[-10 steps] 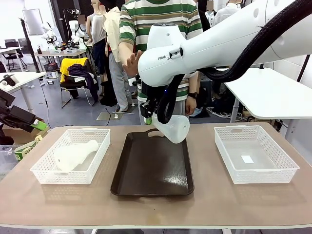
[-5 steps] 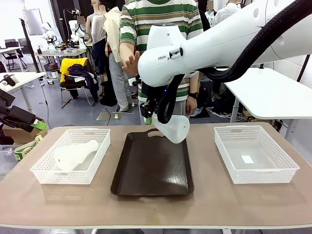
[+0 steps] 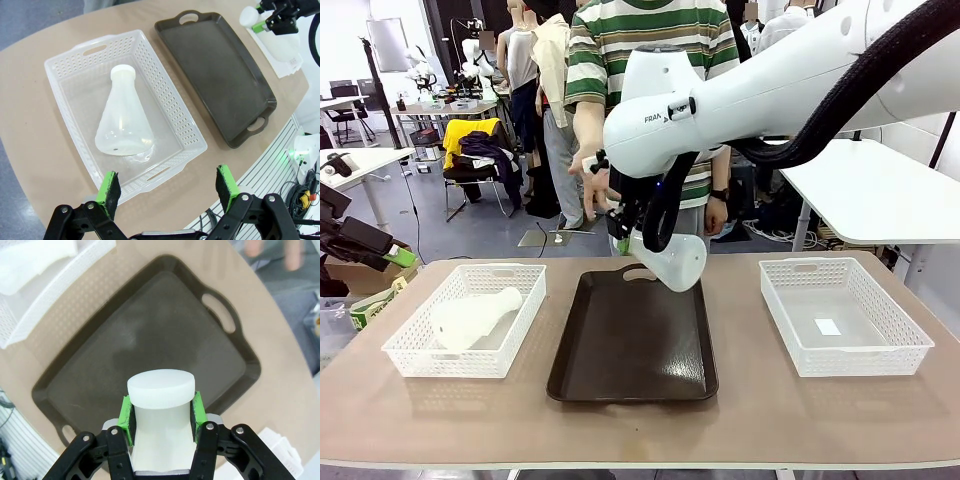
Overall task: Prepare the laboratory tools.
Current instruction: Place the picked Big flask upright in the Handle tray as instructed by the person.
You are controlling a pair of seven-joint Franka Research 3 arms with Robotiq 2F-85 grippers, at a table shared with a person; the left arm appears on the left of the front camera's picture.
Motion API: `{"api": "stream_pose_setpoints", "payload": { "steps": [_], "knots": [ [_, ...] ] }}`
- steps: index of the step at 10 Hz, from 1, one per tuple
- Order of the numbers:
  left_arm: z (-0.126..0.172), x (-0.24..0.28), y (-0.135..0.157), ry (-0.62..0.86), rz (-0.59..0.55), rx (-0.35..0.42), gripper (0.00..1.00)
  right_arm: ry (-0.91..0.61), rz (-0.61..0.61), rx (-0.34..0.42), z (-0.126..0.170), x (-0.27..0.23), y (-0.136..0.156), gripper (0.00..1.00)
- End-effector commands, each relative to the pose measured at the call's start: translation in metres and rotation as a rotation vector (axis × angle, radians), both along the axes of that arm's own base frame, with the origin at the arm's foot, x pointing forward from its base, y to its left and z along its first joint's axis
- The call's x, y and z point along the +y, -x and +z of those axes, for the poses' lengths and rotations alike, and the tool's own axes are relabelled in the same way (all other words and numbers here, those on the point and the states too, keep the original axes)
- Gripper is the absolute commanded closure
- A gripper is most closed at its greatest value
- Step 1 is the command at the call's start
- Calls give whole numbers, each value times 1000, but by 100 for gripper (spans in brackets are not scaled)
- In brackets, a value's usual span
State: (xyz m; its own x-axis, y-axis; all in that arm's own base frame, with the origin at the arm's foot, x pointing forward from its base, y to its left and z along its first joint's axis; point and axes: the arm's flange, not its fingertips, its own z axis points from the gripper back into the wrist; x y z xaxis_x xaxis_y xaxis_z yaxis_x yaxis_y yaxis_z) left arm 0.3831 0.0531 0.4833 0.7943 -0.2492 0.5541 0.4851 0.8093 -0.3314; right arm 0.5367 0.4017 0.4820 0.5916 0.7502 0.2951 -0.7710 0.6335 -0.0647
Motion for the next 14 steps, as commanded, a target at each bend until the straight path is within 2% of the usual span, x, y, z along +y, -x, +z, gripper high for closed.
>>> {"api": "stream_pose_setpoints", "payload": {
  "steps": [1, 3, 4, 5, 7, 10, 14],
  "knots": [
    [-1, 2, -1, 22, -22, -16, 0, -183, 100, -111, 22, -24, 34, 100],
    [-1, 2, -1, 22, -22, -16, 0, -372, 163, -107, 11, -47, 39, 100],
    [-1, 2, -1, 22, -22, -16, 0, -396, 138, -81, -1, -59, 41, 100],
    [-1, 2, -1, 22, -22, -16, 0, -374, 125, -69, -2, -61, 42, 100],
    [-1, 2, -1, 22, -22, -16, 0, -313, 178, -34, -1, -51, 33, 100],
    [-1, 2, -1, 22, -22, -16, 0, -248, 181, -22, 0, -38, 19, 100],
    [-1, 2, -1, 22, -22, -16, 0, -220, 181, -8, -1, -30, 15, 100]
  ]
}}
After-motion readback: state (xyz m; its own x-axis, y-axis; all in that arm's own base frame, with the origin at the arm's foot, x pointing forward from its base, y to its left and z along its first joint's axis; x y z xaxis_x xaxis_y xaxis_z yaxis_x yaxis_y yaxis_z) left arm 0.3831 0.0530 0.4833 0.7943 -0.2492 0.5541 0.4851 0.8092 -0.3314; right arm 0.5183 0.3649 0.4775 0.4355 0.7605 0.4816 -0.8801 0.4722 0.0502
